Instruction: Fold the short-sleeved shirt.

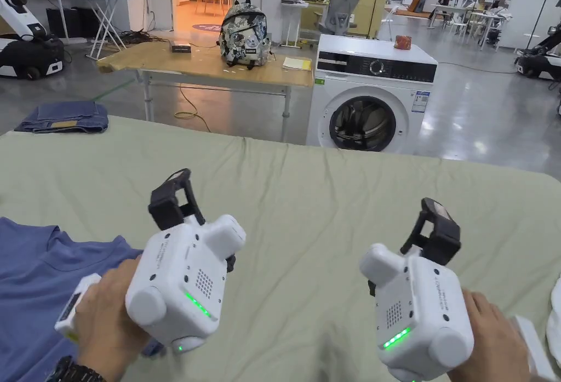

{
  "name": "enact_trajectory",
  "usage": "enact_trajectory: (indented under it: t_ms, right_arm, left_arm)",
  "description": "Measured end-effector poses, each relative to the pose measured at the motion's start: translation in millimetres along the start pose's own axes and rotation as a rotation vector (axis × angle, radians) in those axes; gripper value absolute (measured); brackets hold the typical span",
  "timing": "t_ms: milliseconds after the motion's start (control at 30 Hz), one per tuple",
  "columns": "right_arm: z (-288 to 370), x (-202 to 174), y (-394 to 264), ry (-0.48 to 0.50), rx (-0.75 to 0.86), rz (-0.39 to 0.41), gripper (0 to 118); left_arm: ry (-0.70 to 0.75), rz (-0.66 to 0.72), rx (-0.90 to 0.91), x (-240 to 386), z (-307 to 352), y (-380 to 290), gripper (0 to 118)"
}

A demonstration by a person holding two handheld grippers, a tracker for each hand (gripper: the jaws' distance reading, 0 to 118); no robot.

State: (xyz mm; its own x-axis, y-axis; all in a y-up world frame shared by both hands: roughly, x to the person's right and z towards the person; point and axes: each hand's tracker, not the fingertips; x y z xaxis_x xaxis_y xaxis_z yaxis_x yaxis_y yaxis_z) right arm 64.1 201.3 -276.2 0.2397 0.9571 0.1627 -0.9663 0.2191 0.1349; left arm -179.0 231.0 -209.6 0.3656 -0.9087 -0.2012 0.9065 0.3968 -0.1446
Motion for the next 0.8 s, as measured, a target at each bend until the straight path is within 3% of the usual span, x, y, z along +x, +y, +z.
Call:
enact_trajectory:
  t_ms: [33, 100, 133, 200, 367, 433, 467, 533, 733, 800]
  right_arm:
    - [7, 8, 4, -0.008, 0.002, 0.014, 118]
    - [6, 13, 6, -0.015, -0.045, -0.084, 118]
    - [5, 21, 3, 0.005, -0.095, -0.212, 118]
    - [2, 34, 1, 0.07, -0.184, -0.507, 118]
    - [-4, 51, -26, 0.175, -0.405, -1.261, 118]
    - [-4, 47, -38, 0.179, -0.443, -1.464, 118]
    - [-4, 44, -41, 0.165, -0.464, -1.517, 118]
    - [0, 39, -36, 0.133, -0.449, -1.513, 118]
    - [7, 37, -22, 0.121, -0.33, -1.293, 118]
    - [7, 39, -17, 0.133, -0.305, -1.278, 118]
  left_arm:
    - [0.008, -0.046, 0.02, 3, 1, -1, 115]
    - [0.012, -0.041, 0.018, -5, 11, 7, 115]
    - [0.003, 0.009, -0.001, -9, 13, 10, 115]
    - [-0.048, 0.266, -0.059, -25, 6, 6, 115]
    - [-0.112, 1.057, -0.2, -65, -3, -26, 114]
    - [-0.095, 1.25, -0.226, -71, -2, -38, 107]
    - [-0.096, 1.316, -0.219, -66, -15, -54, 105]
    - [-0.095, 1.378, -0.191, -67, -15, -61, 105]
    - [-0.093, 1.232, -0.118, -58, -10, -54, 105]
    - [-0.096, 1.178, -0.118, -56, -13, -52, 105]
